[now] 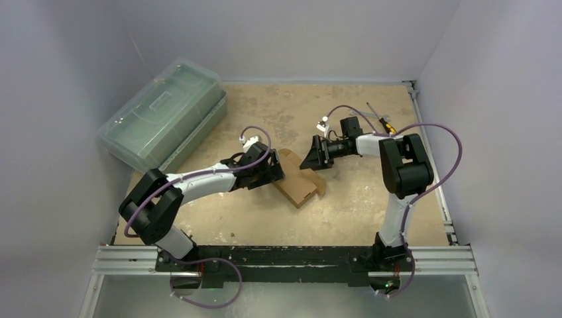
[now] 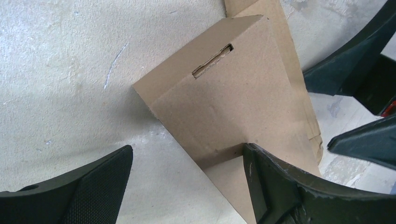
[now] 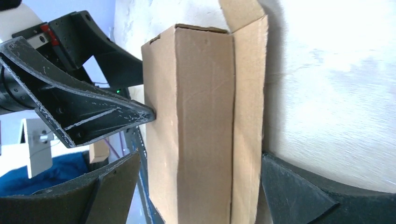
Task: Fold the paper box
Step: Close the paper box at the center of the board.
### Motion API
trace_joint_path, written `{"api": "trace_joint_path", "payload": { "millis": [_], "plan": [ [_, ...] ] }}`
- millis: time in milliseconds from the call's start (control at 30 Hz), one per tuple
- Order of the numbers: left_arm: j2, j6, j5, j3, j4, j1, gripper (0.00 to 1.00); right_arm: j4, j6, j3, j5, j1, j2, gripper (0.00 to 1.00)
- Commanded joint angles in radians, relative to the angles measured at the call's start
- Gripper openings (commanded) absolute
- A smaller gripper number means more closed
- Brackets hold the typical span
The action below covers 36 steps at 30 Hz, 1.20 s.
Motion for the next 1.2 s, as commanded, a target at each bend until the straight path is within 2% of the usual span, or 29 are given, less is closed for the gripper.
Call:
{"api": "trace_joint_path", "payload": {
  "millis": [0,200,367,433,533,667,800,967,1167],
  "plan": [
    [0.023,-0.005,-0.015,0.020,-0.031,-0.006,0.86,-0.041,-0.080,0.027,0.105,-0.038,-0.041,0.99],
    [0.022,0.016,-0.002,0.027,-0.024,-0.005,0.86,-0.053,-0.225,0.022,0.286,-0.044,-0.171,0.99],
    [0.012,0.046,0.020,0.048,-0.019,-0.005,0.86,0.017,-0.373,-0.056,0.298,-0.040,-0.344,0.99],
    [0.002,0.067,0.025,0.065,-0.019,-0.005,0.87,0.059,-0.410,-0.091,0.330,-0.036,-0.421,0.96],
    [-0.013,0.113,0.044,0.105,-0.028,0.001,0.88,0.057,-0.476,-0.112,0.352,-0.031,-0.469,0.88],
    [-0.062,0.188,0.059,0.156,-0.060,0.014,0.88,0.019,-0.566,-0.123,0.390,0.000,-0.478,0.69],
    [-0.159,0.243,0.080,0.108,-0.042,0.020,0.86,-0.006,-0.614,-0.119,0.449,0.045,-0.467,0.50],
    [-0.292,0.198,0.046,-0.060,-0.031,0.026,0.59,-0.042,-0.643,-0.088,0.536,0.130,-0.422,0.23],
    [-0.349,0.078,0.089,-0.269,0.076,0.030,0.36,-0.045,-0.640,-0.067,0.696,0.218,-0.361,0.15]
  ]
}}
